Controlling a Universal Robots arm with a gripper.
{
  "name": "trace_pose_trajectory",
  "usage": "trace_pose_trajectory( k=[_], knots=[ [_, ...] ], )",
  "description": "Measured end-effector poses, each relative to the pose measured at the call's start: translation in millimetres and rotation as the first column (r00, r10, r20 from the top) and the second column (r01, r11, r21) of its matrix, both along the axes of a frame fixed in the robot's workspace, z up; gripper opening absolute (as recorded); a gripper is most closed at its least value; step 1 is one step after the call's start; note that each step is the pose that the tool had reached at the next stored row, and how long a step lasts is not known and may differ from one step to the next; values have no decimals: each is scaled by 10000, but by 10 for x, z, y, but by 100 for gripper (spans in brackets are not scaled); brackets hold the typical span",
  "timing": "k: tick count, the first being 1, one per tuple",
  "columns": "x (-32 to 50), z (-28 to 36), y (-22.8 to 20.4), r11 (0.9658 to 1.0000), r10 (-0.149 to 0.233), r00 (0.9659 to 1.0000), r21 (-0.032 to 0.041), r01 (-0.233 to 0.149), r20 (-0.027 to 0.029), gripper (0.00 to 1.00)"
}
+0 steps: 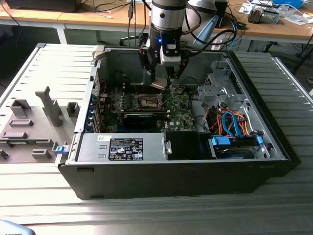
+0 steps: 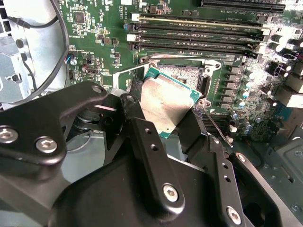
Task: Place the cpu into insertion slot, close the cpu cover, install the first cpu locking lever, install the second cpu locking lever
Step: 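Place the cpu into insertion slot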
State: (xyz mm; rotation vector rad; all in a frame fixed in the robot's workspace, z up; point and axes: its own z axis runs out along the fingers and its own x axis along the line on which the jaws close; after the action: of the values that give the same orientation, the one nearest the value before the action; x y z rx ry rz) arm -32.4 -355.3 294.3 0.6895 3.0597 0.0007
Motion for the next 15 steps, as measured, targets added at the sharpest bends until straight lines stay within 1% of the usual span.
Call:
trace_pose_trajectory(
  k=[10,15],
  knots=[
    [0,0,0,10000,-21,10000,-36,21,0,54],
    [0,0,0,10000,-49,10000,-42,49,0,54]
  ],
)
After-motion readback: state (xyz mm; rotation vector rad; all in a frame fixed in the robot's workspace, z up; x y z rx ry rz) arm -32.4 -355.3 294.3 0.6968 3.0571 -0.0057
